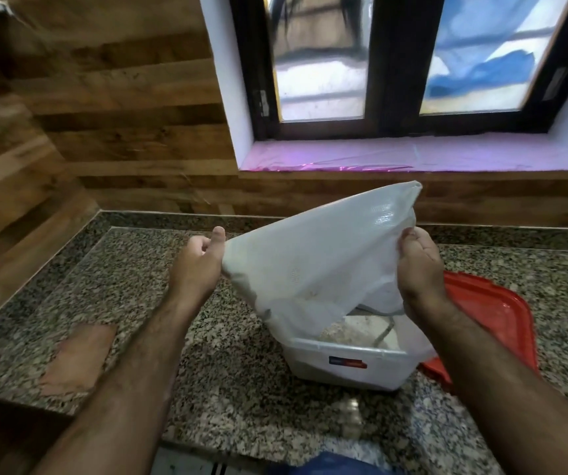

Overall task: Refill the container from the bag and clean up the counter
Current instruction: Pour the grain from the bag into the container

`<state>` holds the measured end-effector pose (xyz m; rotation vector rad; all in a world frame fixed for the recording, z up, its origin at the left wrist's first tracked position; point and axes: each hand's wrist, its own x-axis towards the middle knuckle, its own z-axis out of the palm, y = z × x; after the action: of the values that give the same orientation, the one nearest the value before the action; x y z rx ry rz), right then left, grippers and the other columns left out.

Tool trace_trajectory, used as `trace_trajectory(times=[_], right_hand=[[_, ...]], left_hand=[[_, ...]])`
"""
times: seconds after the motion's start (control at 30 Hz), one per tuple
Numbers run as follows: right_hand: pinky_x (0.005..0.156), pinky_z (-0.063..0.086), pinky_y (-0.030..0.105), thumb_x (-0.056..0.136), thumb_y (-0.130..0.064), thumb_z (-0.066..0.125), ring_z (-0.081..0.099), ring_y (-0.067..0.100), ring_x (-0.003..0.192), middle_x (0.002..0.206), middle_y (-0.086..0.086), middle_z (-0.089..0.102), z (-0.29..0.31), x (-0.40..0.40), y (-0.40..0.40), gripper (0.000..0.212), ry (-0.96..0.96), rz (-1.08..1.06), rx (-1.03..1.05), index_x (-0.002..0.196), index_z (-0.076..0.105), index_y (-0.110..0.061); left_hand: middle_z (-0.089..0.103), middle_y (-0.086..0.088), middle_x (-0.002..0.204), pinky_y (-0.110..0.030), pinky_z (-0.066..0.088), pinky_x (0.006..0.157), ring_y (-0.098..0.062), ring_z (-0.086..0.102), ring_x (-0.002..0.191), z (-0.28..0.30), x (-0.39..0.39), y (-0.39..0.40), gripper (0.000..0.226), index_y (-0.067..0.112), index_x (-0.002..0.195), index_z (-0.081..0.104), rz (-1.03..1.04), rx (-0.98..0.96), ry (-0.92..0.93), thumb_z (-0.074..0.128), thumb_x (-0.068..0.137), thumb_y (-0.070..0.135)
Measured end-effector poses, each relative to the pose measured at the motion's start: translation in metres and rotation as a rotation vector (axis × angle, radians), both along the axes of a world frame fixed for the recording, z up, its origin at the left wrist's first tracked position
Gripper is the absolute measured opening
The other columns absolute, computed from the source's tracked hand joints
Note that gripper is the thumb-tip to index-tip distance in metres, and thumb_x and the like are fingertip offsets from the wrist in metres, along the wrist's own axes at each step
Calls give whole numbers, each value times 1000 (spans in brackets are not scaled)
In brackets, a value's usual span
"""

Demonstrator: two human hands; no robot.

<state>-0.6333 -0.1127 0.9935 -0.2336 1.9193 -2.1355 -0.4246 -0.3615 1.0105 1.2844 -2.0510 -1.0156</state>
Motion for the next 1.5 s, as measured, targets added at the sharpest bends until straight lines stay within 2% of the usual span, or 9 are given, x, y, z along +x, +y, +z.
trace_trajectory(times=[0.13, 0.33, 0.47, 0.67, 0.83, 0.97, 1.13, 1.27, 1.5], right_hand=[[55, 54, 19, 117, -37, 35, 70, 8, 76, 92, 1, 70, -2, -2, 1, 37, -32, 3, 47, 113, 65, -15], [78, 63, 29, 106, -76, 11, 80, 5, 86, 95, -10, 84, 0, -7, 8, 78, -196, 114, 22, 113, 74, -30], [94, 61, 42, 95, -90, 24, 79, 19, 108, 117, 1, 82, 1, -14, 21, 86, -164, 67, 70, 128, 73, -28], [118, 44, 52, 102, -73, 42, 48, 28, 146, 161, 14, 47, 36, -5, 29, 82, 607, -193, 339, 164, 37, -19], [131, 7, 63, 82, -96, 46, 27, 29, 162, 176, 8, 31, 74, -4, 20, 114, 1207, 91, 946, 170, 29, -25], [130, 7, 68, 54, -114, 42, 25, 26, 163, 178, -2, 26, 95, -9, 2, 143, 1141, 522, 1241, 171, 8, -40], [121, 38, 56, 30, -110, 64, 36, 27, 149, 169, -7, 32, 110, -25, -1, 167, 1035, 724, 1345, 168, -7, -48], [119, 42, 49, 46, -89, 85, 35, 21, 143, 162, -6, 28, 103, -27, 8, 149, 1117, 827, 1310, 165, 2, -58], [79, 56, 37, 81, -49, 86, 64, 18, 96, 110, -9, 57, 80, -32, 19, 49, 1363, 714, 1094, 125, 63, -42]], left_hand=[[80, -11, 97, -39, 59, 81, -24, 74, 90, -20, -3, 9, 59, 14, 98, 75, 46, 230, 409, 49, 109, 66], [52, -1, 63, -28, 39, 58, -14, 47, 59, -15, -30, 22, 56, 20, 66, 52, 109, 33, 592, 58, 110, 55], [43, 3, 57, -29, 30, 55, -13, 37, 55, -2, -47, 24, 61, 24, 60, 42, 0, -131, 552, 61, 107, 57], [34, 8, 53, -31, 24, 54, -11, 30, 52, 17, -60, 15, 66, 25, 56, 34, -102, -253, 499, 60, 107, 59], [33, 9, 50, -27, 22, 46, -5, 27, 44, 24, -67, 14, 69, 25, 54, 32, -116, -278, 488, 58, 108, 59], [32, 9, 50, -28, 24, 52, -13, 29, 48, 31, -69, 18, 74, 25, 53, 30, -160, -298, 519, 50, 98, 81], [32, 13, 50, -26, 23, 48, -4, 27, 47, 34, -68, 21, 71, 28, 55, 31, -61, -285, 657, 47, 92, 86], [33, 11, 50, -29, 25, 53, -9, 28, 48, 29, -69, 20, 71, 27, 55, 32, 65, -288, 671, 47, 93, 84], [32, 13, 51, -27, 20, 50, -5, 26, 48, 29, -70, 26, 70, 27, 55, 32, -37, -283, 640, 46, 94, 85]])
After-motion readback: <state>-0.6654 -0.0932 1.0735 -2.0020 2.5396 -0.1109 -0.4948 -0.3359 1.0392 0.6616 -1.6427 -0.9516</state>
